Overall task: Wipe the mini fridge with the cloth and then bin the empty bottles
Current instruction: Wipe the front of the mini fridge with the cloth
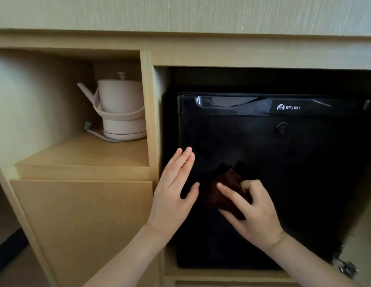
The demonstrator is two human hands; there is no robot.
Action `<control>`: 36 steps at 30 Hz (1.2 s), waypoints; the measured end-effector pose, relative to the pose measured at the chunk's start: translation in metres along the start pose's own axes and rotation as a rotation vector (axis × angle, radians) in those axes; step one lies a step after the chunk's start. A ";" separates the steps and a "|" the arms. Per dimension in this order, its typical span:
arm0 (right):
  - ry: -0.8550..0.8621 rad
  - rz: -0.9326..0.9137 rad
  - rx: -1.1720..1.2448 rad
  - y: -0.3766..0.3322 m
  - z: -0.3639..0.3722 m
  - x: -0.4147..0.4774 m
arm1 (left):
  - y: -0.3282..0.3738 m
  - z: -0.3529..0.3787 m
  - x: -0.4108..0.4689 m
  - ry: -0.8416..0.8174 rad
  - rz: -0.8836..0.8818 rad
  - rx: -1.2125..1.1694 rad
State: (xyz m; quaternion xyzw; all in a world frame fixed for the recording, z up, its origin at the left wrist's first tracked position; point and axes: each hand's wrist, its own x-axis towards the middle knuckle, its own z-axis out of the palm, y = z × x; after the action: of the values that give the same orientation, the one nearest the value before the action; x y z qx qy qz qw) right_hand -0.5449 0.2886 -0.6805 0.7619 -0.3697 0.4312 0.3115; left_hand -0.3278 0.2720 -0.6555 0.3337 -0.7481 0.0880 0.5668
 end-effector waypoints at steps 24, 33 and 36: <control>0.321 0.317 0.118 -0.009 0.000 0.072 | 0.008 -0.029 0.047 -0.120 -0.329 -0.521; 0.093 0.050 0.070 -0.010 -0.003 0.045 | 0.011 -0.033 0.046 -0.153 -0.362 -0.638; 0.260 0.223 0.124 -0.008 -0.008 0.081 | 0.011 -0.033 0.046 -0.150 -0.358 -0.626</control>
State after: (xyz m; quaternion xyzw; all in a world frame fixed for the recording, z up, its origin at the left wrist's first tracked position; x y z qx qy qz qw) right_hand -0.5127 0.2751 -0.6062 0.6718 -0.3809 0.5800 0.2593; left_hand -0.3143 0.2787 -0.5998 0.2752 -0.7081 -0.2707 0.5913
